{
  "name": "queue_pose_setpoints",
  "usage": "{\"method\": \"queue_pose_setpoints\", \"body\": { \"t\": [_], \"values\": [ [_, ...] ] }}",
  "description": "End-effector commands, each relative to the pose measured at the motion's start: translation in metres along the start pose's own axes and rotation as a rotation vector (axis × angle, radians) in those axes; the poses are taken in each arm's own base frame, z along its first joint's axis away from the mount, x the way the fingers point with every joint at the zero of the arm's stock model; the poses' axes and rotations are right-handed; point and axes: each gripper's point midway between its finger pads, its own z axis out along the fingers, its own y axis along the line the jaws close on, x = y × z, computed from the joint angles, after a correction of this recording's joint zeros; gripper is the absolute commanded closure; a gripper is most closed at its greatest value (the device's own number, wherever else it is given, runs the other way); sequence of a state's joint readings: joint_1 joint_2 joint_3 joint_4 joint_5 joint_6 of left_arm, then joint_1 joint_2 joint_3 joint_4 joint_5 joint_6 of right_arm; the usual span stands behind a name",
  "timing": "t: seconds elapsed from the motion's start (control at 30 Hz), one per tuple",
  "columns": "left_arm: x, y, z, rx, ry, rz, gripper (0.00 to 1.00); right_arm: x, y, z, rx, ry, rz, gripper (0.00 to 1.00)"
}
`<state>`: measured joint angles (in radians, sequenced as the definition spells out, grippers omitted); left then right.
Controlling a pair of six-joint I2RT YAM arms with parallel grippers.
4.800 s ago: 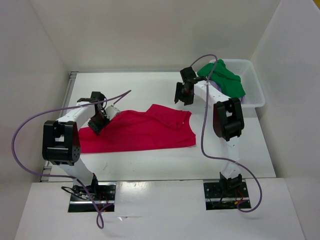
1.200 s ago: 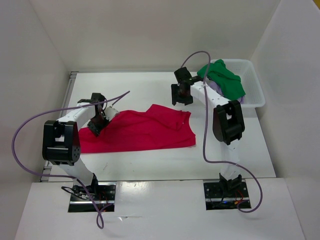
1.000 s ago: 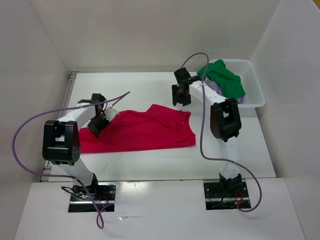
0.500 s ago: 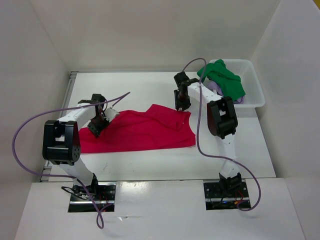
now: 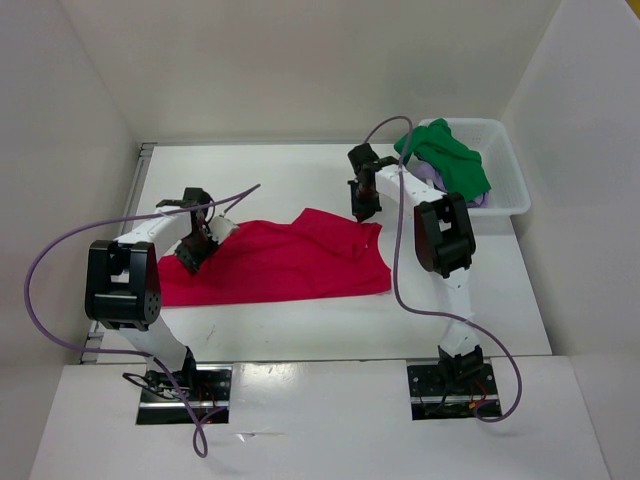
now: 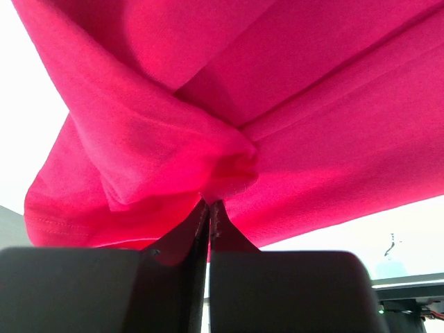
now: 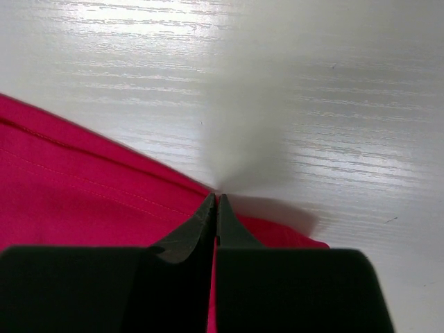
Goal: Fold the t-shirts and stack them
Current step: Fold the other side of the tshirt into a rectangle
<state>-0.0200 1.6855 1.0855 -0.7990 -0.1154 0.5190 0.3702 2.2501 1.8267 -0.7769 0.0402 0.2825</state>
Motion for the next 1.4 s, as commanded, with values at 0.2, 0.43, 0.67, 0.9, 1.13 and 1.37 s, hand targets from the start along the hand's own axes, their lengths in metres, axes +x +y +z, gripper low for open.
{"method": "queue_pose_setpoints", "body": {
  "t": [0.2, 0.43, 0.67, 0.9, 1.13, 1.37],
  "values": [
    [-0.056, 0.103, -0.061, -0.352, -0.208, -0.176, 1.00, -0.128, 0.012, -0.097, -0.093, -0.331, 0.058, 1.00],
    [-0.119, 0.190, -0.103, -0.435, -0.451, -0.358, 1.00, -0.196, 0.002, -0.135, -0.123, -0.519, 0.111, 1.00],
    [-0.111, 0.226, -0.100, -0.529, -0.515, -0.464, 1.00, -0.192, 0.002, -0.143, -0.149, -0.510, 0.071, 1.00],
    [-0.110, 0.222, -0.085, -0.512, -0.494, -0.405, 1.00, -0.161, 0.022, -0.146, -0.170, -0.431, 0.010, 1.00],
    [-0.087, 0.213, -0.074, -0.518, -0.476, -0.239, 1.00, -0.095, 0.022, -0.138, -0.149, -0.350, -0.018, 1.00],
    [-0.133, 0.264, -0.082, -0.575, -0.541, -0.239, 1.00, -0.118, 0.019, -0.137, -0.112, -0.415, 0.005, 1.00]
  ]
}}
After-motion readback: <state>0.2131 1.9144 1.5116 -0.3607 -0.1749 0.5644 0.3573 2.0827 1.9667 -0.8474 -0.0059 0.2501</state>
